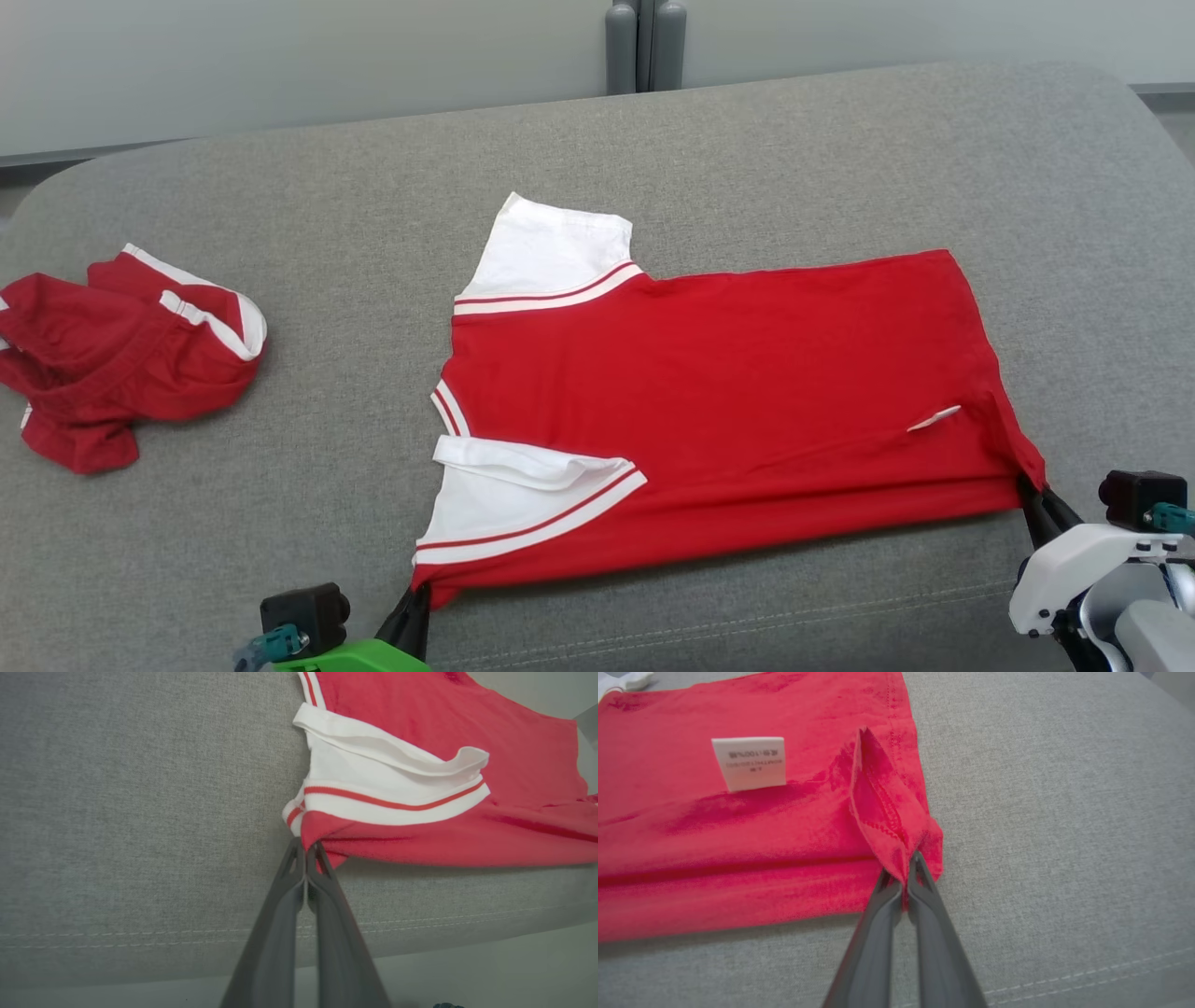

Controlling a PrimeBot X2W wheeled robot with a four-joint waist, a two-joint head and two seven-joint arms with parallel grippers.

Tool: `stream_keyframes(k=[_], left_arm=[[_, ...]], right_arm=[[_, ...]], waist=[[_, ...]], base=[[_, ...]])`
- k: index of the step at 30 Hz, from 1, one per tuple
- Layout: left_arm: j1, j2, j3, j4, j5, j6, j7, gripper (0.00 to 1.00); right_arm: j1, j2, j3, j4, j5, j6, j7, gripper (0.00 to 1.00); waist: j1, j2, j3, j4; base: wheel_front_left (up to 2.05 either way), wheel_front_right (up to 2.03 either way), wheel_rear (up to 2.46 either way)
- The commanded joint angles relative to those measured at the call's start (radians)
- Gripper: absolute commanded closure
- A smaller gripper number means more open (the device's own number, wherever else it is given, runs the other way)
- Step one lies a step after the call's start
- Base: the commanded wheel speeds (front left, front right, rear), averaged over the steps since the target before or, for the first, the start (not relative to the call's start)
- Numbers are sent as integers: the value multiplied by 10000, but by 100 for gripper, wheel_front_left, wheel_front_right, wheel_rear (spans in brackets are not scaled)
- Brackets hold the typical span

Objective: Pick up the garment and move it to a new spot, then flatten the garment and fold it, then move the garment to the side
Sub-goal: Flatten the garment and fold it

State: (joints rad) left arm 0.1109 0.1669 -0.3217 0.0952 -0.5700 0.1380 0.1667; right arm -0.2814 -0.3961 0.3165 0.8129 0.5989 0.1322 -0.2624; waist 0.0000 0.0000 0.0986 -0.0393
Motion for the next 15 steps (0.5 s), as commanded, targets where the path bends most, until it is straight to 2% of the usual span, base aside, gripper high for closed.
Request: stream_keyframes(k=[1, 2, 3, 11, 15], left_arm=[[22, 40, 145, 44, -17, 183, -67, 9], [22, 40, 145, 44, -17, 183, -67, 9], [-3, 18, 185, 50, -1, 238, -125, 0], [44, -45, 376, -679, 151, 631, -543, 0], [-381, -27, 570, -1231, 419, 731, -1156, 0]], right_arm=[[-74, -38, -107, 77, -119, -28, -28, 20], [-74, -38, -107, 77, -119, -28, -28, 20], [-103, -33, -155, 74, -186, -28, -31, 0], [37, 11, -1031, -811, -1237, -22, -36, 0], [134, 501, -1651, -2030, -2276, -22, -37, 0]], waist=[[0, 0, -118, -43], [0, 0, -118, -43], [0, 0, -143, -55], [0, 0, -402, -255], [0, 0, -449, -416]], base=[[0, 0, 0], [0, 0, 0], [0, 0, 0], [0, 0, 0], [0, 0, 0]])
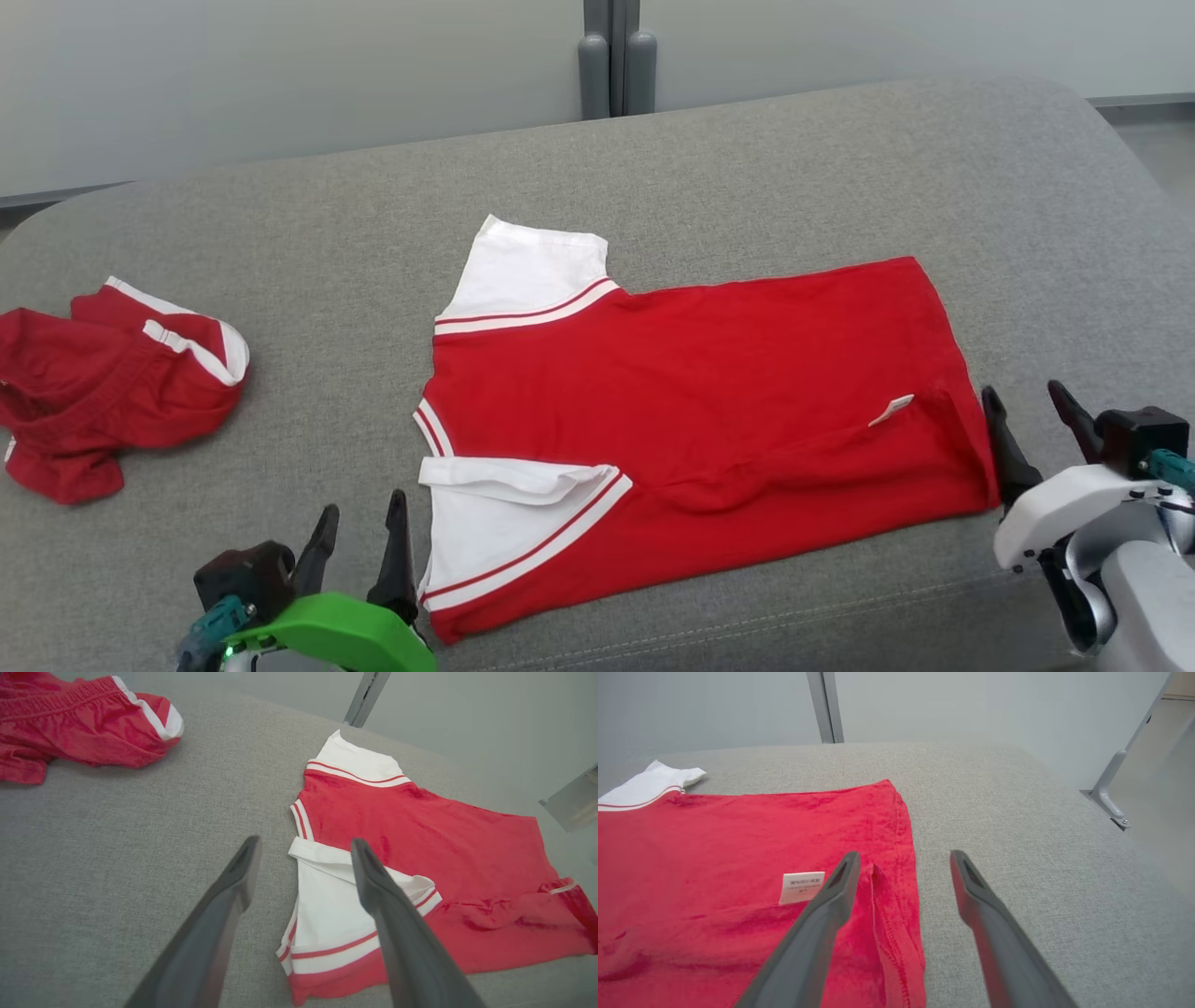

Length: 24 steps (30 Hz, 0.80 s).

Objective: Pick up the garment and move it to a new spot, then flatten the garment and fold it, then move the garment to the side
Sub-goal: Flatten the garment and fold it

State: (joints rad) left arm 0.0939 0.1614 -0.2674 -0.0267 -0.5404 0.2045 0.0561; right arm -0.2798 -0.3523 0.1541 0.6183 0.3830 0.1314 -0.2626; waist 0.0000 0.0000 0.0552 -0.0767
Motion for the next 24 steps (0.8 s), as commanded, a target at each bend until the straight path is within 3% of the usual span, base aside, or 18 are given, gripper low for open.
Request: stream_keyframes(k=[1, 11, 24], left_arm=[[-322, 80, -44, 50, 256, 64, -63, 0], [-3522, -150, -753, 1761, 662, -715, 380, 0], [-8986, -442, -803, 6821, 785, -1352, 1301, 0]], right_arm=[[182, 194, -84, -335, -280, -14, -35, 0], [383, 1025, 77, -1775, -1163, -14, -36, 0], [-409, 1349, 270, -2394, -1201, -14, -37, 0]], waist=[[0, 0, -9, -68], [0, 0, 709, -355], [0, 0, 2511, -1017]], base=[[0, 0, 0], [0, 0, 0], [0, 0, 0]])
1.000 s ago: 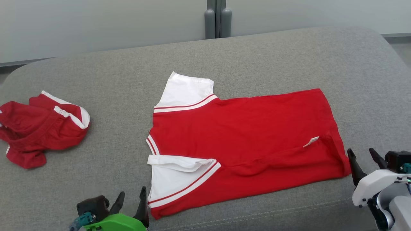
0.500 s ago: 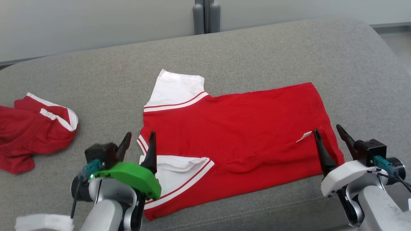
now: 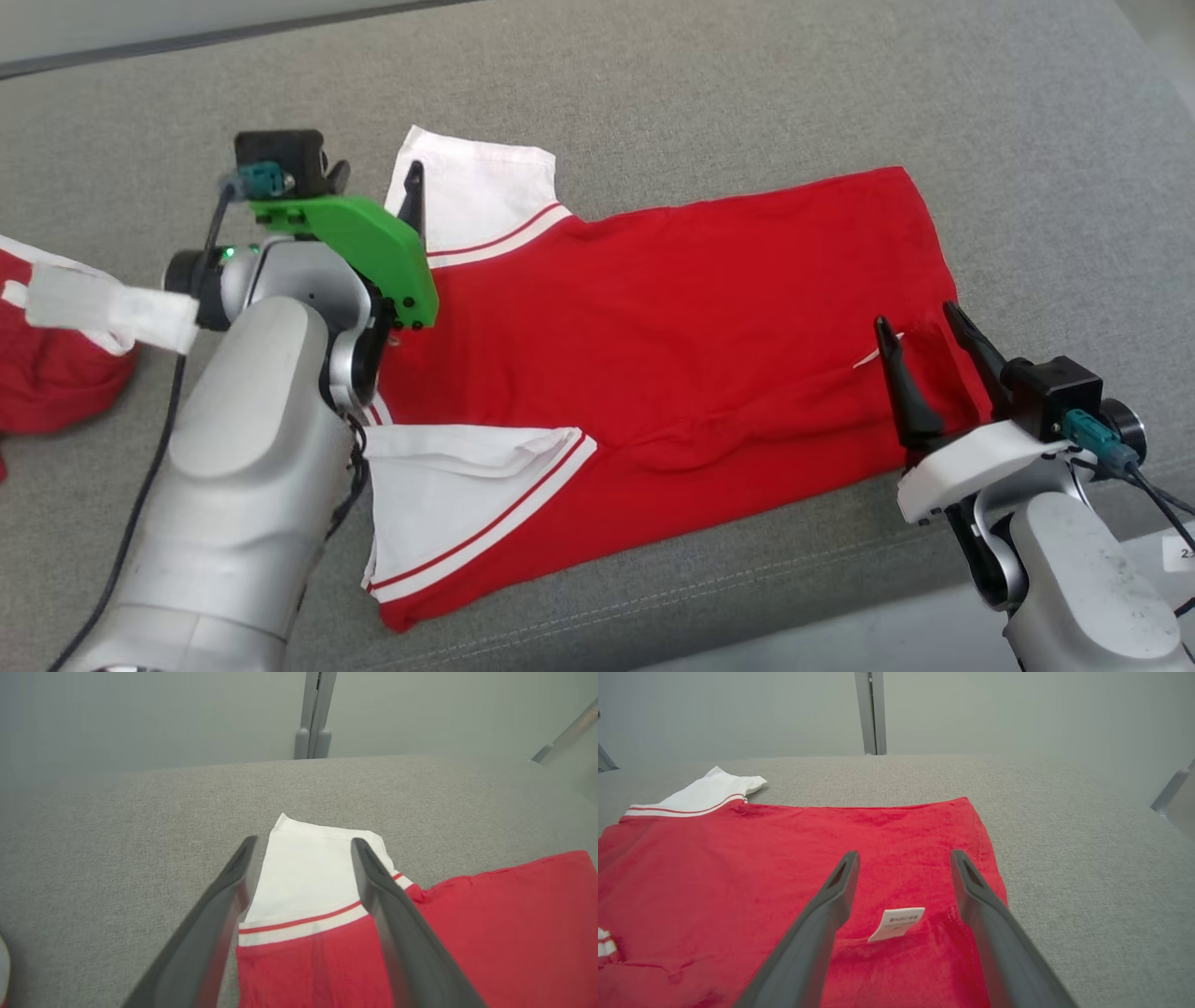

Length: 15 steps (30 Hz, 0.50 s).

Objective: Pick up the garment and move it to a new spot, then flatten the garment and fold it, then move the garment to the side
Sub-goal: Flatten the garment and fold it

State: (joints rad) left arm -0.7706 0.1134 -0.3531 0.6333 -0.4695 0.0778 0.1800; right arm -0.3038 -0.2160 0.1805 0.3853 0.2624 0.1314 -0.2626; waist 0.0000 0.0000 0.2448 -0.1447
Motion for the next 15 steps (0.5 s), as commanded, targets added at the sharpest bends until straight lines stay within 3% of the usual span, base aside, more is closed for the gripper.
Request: stream_keyframes(k=[1, 6, 15], left_arm=[[-691, 22, 45, 642, 47, -129, 160, 0], [-2465, -38, -9, 2443, 35, -351, 569, 0], [-3929, 81, -275, 4505, 241, -617, 517, 0]], right_arm=[[-238, -15, 22, -100, 19, -14, -37, 0], [-555, -29, 184, -264, 85, -14, -37, 0], [-752, 47, 409, -491, 149, -14, -37, 0]], waist=[[0, 0, 759, -376], [0, 0, 1475, -557], [0, 0, 2020, -933]], base=[[0, 0, 0], [0, 0, 0], [0, 0, 0]])
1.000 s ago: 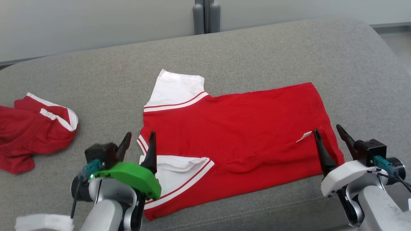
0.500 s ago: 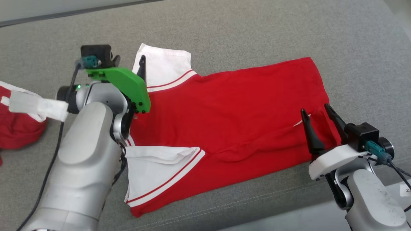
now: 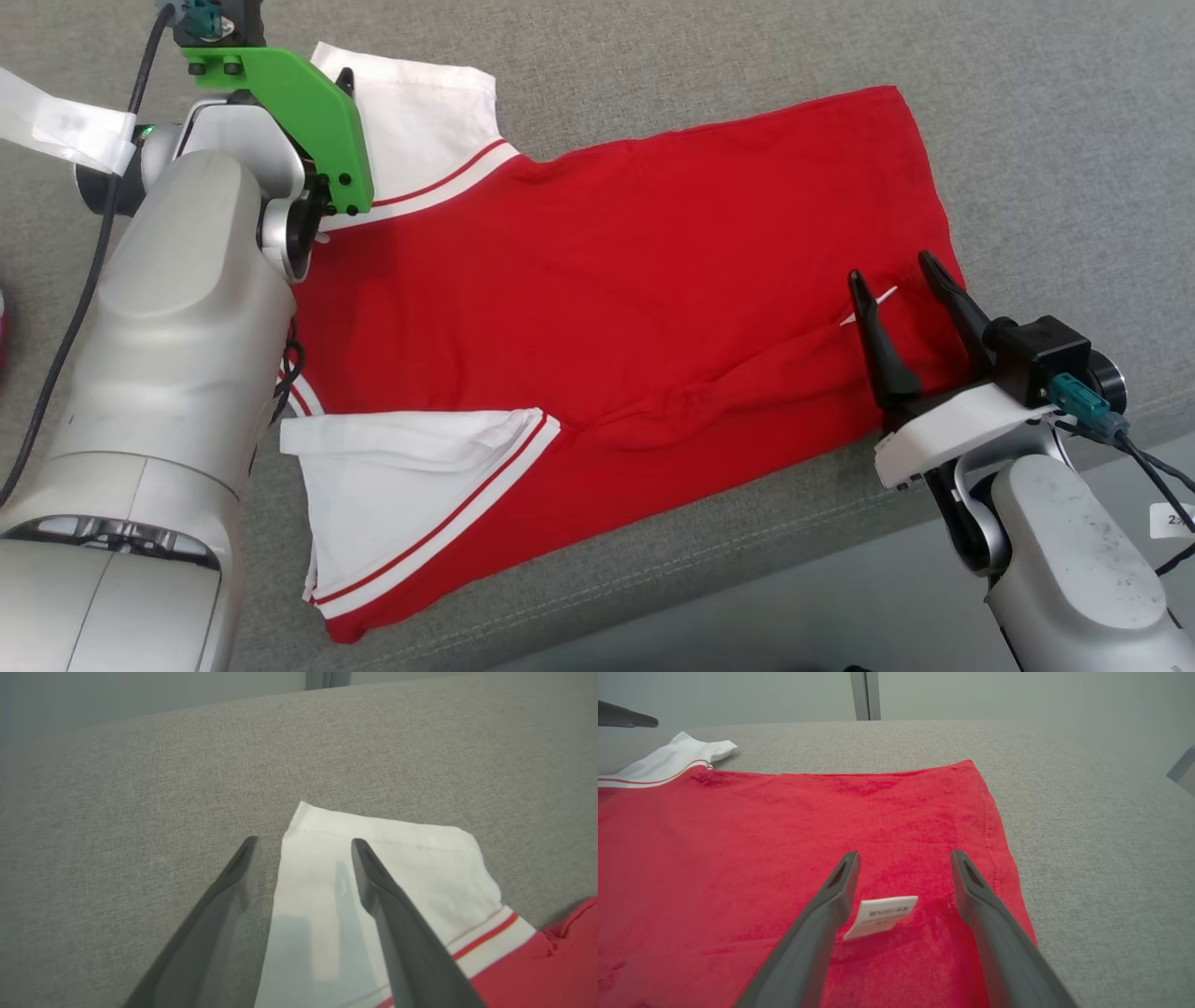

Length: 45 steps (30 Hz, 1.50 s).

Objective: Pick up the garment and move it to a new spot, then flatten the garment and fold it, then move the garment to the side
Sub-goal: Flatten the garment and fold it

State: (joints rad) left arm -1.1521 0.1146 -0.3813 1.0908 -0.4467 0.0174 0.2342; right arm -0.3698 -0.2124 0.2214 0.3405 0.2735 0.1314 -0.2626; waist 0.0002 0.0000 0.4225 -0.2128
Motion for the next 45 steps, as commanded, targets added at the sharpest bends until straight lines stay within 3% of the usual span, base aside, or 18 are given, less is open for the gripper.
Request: stream_keyframes(k=[1, 14, 23, 28, 29, 32, 33, 34, 39, 45], left_arm=[[-217, 68, 9, 143, 5, -17, -65, 0], [-1428, 226, -372, 1567, 300, 49, -319, 0], [-1497, 587, -630, 1868, 511, 747, -129, 0], [-1303, 718, -486, 1918, 236, 608, 16, 2], [-1260, 728, -498, 1930, 241, 591, 72, 24], [-1187, 787, -526, 1957, 186, 674, 233, 65], [-1154, 822, -550, 1969, 201, 678, 306, 94], [-1122, 835, -549, 1982, 167, 675, 350, 100], [-1020, 869, -639, 2013, 203, 632, 366, 100], [-1285, 684, -735, 1778, 204, 311, -665, 100]], right_arm=[[-82, 23, 37, -45, 27, -14, -37, 0], [-249, 61, 353, -55, 148, -14, -37, 0], [-316, 19, 658, -55, 244, -14, -37, 0], [-343, -85, 784, -30, 294, -14, -37, 0], [-349, -106, 784, -48, 297, -14, -37, 0], [-389, -157, 795, -121, 326, -14, -37, 0], [-408, -172, 800, -147, 324, -14, -37, 0], [-420, -184, 798, -169, 323, -14, -37, 0], [-434, -224, 759, -221, 320, -14, -37, 0], [-625, -253, 458, -609, 244, -14, -37, 0]], waist=[[-2, 0, 288, -294], [-2, 0, 763, -762], [-2, 0, 762, -1109], [-2, 0, 720, -1280], [-2, 0, 715, -1300], [-2, 0, 750, -1345], [-2, 0, 769, -1354], [-2, 0, 785, -1358], [-2, 0, 832, -1320], [-2, 0, 854, -985]], base=[[0, 0, 0], [0, 0, 0], [0, 0, 0], [0, 0, 0], [0, 0, 0], [0, 0, 0], [0, 0, 0], [0, 0, 0], [0, 0, 0], [0, 0, 0]])
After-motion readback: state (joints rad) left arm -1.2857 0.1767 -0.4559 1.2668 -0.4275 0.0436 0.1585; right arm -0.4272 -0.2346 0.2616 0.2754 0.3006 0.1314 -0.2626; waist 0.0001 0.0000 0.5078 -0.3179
